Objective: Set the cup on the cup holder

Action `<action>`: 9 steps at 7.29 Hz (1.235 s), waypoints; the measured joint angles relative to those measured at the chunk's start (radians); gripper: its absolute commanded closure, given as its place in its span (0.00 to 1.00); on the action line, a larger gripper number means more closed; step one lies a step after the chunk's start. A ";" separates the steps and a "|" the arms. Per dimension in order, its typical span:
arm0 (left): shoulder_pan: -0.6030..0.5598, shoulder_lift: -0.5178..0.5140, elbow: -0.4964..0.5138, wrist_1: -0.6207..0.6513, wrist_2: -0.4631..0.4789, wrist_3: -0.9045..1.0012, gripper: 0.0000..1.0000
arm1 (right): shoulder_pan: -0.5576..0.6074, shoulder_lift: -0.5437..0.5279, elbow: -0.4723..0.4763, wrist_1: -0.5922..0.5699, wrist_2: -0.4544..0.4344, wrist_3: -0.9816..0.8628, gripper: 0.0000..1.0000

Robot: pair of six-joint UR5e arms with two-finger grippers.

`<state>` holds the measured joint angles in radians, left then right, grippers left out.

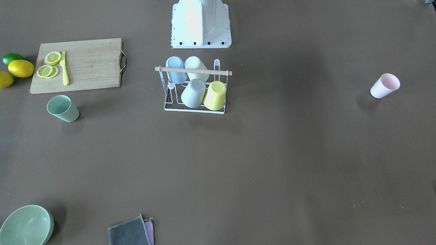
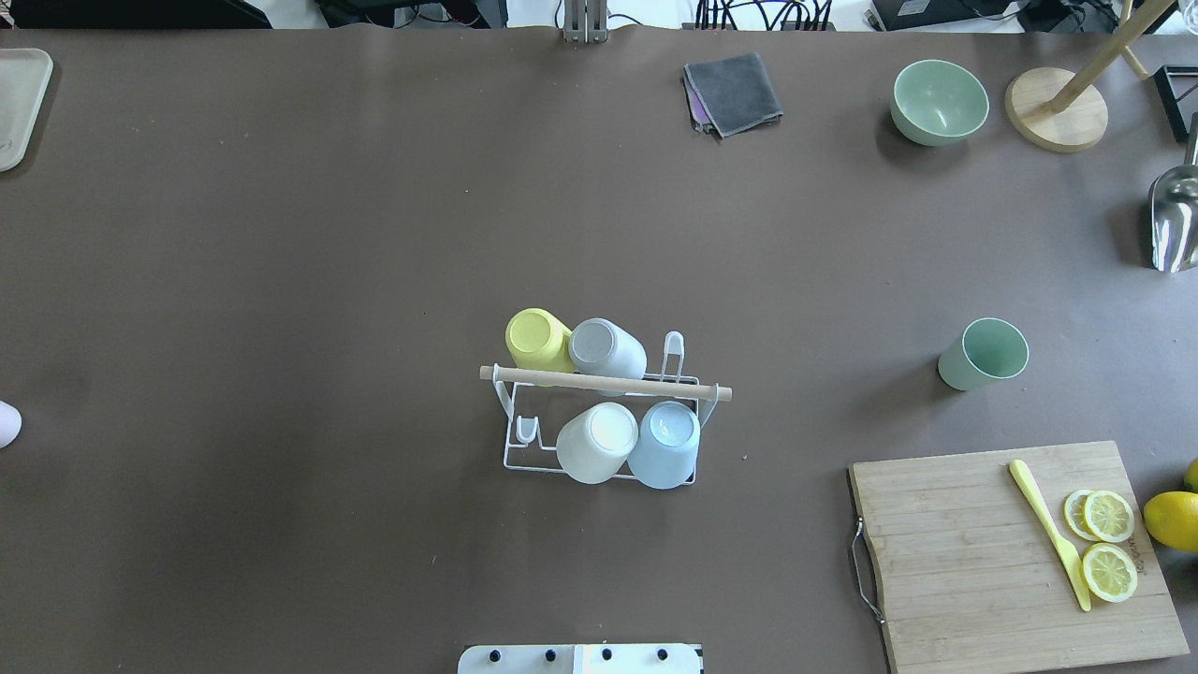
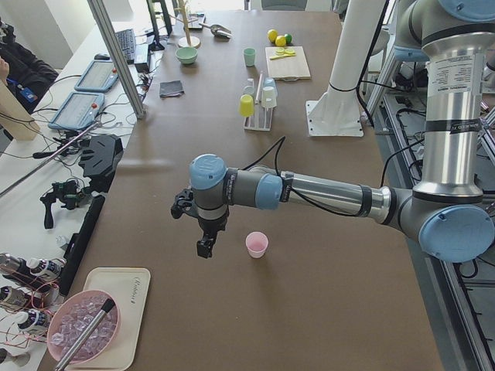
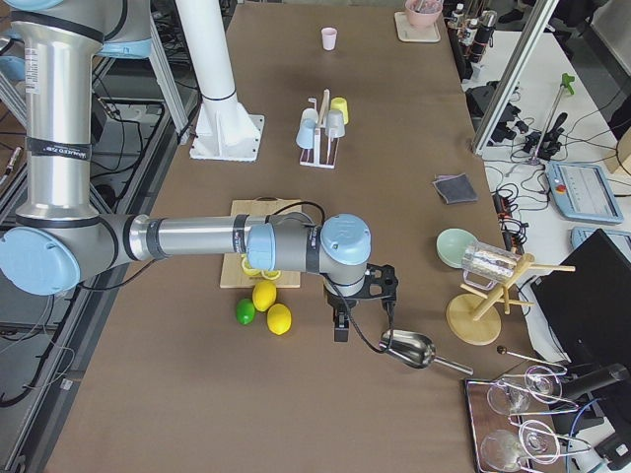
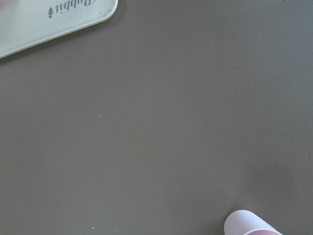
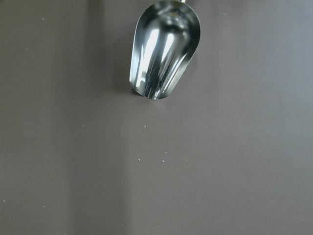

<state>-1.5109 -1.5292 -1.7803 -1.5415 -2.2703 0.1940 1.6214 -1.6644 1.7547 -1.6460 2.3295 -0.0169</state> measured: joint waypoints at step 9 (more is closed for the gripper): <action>0.066 -0.028 -0.079 -0.010 0.032 0.032 0.02 | -0.002 0.023 0.010 0.001 0.005 -0.004 0.00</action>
<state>-1.4450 -1.5571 -1.8594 -1.5515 -2.2381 0.2256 1.6191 -1.6409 1.7643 -1.6448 2.3346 -0.0208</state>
